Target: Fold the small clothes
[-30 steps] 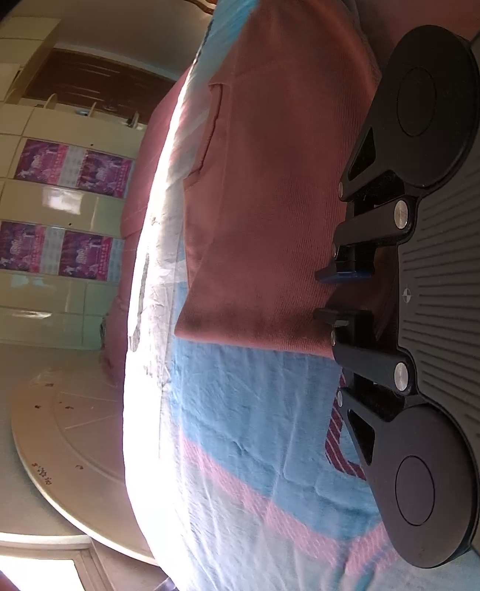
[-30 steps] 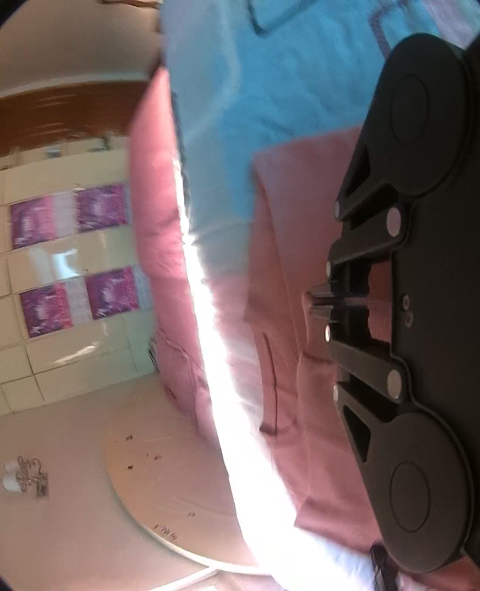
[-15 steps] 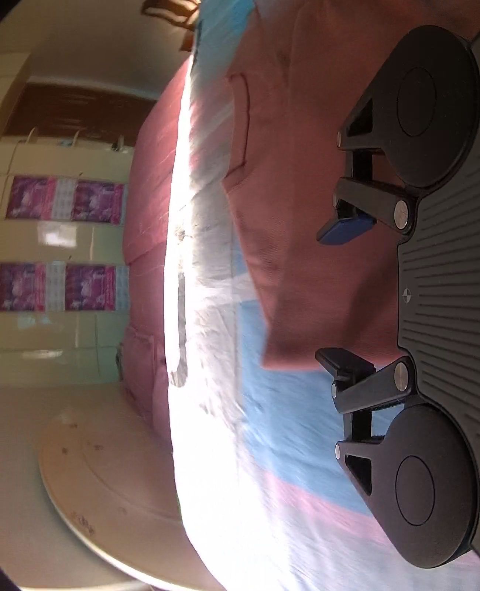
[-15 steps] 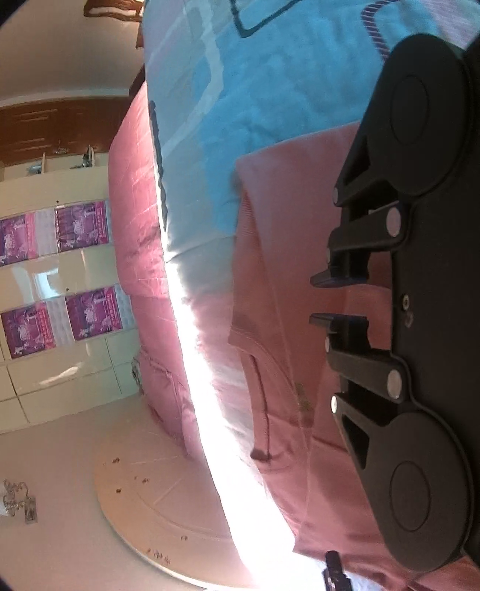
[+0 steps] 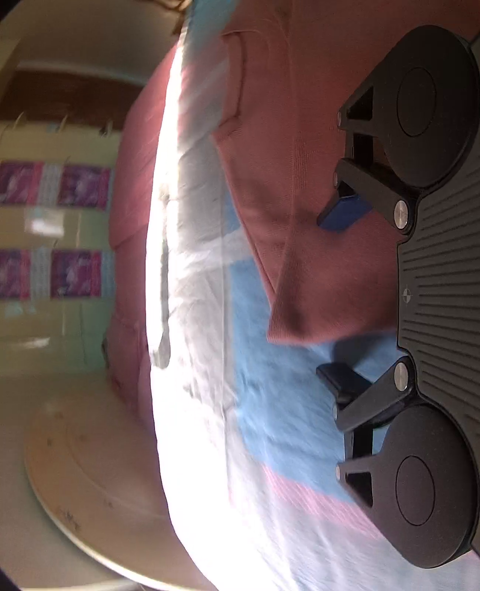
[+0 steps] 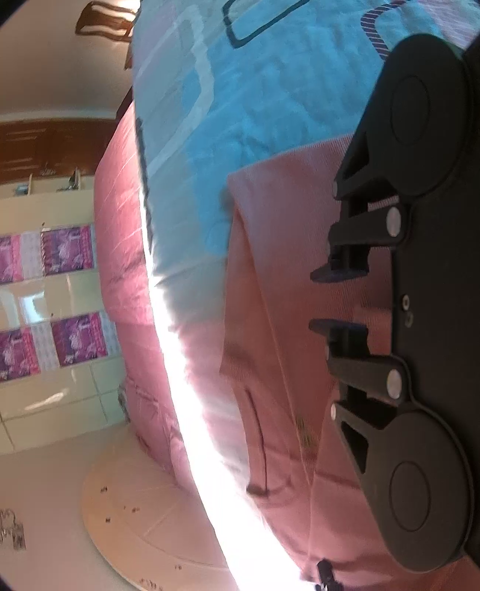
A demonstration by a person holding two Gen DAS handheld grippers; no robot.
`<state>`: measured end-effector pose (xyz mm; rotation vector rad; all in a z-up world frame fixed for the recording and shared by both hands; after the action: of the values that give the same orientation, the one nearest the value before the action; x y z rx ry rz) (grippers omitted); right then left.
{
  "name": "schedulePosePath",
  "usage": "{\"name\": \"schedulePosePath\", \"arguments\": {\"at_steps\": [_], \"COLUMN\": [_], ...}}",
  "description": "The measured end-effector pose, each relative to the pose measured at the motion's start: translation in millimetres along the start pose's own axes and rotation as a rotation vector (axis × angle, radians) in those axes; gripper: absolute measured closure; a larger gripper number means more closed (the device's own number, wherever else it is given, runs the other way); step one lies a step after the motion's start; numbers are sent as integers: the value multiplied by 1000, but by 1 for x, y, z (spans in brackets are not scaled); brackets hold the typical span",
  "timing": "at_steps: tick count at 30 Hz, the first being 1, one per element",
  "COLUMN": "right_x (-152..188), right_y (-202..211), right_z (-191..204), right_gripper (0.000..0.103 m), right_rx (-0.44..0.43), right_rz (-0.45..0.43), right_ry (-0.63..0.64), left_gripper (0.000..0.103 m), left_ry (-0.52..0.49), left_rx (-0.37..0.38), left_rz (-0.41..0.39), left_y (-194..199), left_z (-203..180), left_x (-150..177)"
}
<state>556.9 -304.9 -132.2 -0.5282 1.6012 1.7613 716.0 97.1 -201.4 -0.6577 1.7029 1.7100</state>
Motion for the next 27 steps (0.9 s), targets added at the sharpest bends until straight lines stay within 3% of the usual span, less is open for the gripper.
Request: {"name": "schedulePosePath", "arguments": {"at_steps": [4, 6, 8, 10, 14, 17, 20, 24, 27], "right_x": [5, 10, 16, 20, 21, 26, 39, 58, 68], "right_y": [2, -3, -8, -10, 5, 28, 48, 57, 43], "right_z": [30, 48, 63, 64, 28, 10, 12, 30, 31], "right_gripper": [70, 69, 68, 68, 71, 68, 68, 69, 69], "right_rx": [-79, -101, -112, -91, -15, 5, -11, -51, 27], "right_rz": [2, 17, 37, 48, 48, 30, -12, -25, 45], "right_ry": [34, 69, 108, 127, 50, 22, -4, 37, 107], "left_gripper": [25, 25, 25, 25, 25, 25, 25, 25, 25], "left_ry": [-86, -119, -164, -158, -80, -58, -2, -67, -42], "left_rx": [65, 139, 136, 118, 55, -37, 19, 65, 65], "left_rz": [-139, -125, -94, -69, -40, -56, -81, -39, -25], "left_y": [44, 48, 45, 43, 52, 78, 99, 96, 92], "left_z": [-49, -74, -89, -83, -33, -19, -27, -54, -47], "left_x": [3, 10, 22, 34, 62, 73, 82, 100, 105]}}
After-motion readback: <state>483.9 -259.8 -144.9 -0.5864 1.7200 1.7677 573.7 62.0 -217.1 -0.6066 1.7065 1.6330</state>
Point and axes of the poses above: each gripper's, at about its wrist camera, not at the fingertips, and y roughly against the way its jaws point, z to its left, x to its underside, the point moved 3 cm from there along -y, roughly the way its jaws point, and after that the axes turned 2 degrees about z, right-handed, at the moved point
